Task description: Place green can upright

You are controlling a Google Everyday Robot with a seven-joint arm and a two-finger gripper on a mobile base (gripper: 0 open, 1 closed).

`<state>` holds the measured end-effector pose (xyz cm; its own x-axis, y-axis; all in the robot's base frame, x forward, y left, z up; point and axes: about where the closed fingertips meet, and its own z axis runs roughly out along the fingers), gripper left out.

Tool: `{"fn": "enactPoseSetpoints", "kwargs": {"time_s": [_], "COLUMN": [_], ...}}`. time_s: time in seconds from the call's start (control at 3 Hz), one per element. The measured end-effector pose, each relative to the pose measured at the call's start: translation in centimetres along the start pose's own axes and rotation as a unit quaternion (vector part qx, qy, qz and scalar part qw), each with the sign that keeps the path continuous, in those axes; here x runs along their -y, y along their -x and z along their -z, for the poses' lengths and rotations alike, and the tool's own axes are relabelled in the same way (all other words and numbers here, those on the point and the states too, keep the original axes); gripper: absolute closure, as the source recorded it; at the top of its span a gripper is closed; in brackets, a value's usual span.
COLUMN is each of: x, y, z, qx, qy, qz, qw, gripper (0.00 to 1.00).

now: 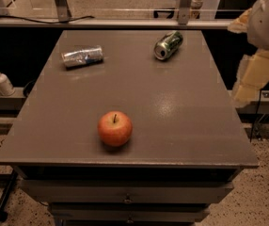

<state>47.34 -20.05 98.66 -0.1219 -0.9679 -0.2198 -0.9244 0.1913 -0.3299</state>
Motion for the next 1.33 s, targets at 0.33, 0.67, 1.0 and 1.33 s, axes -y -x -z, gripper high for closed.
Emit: {"fn": "enactPoseSetpoints", "kwargs": {"time_s": [0.33,0.67,1.0,1.33], "x": [4.6,7.7,9.4,10.3], "y": [1.5,2.3,2.8,3.1], "z": [-0.6,-1.0,-1.3,-1.5], "qx": [0.021,0.038,0.047,0.052], "qy": [-0.058,-0.096,-0.115,-0.126], "qz": [0.065,0.119,0.149,0.166], "qw": [0.996,0.9875,0.981,0.9766], "gripper": [0.0,0.0,0.0,0.0]}}
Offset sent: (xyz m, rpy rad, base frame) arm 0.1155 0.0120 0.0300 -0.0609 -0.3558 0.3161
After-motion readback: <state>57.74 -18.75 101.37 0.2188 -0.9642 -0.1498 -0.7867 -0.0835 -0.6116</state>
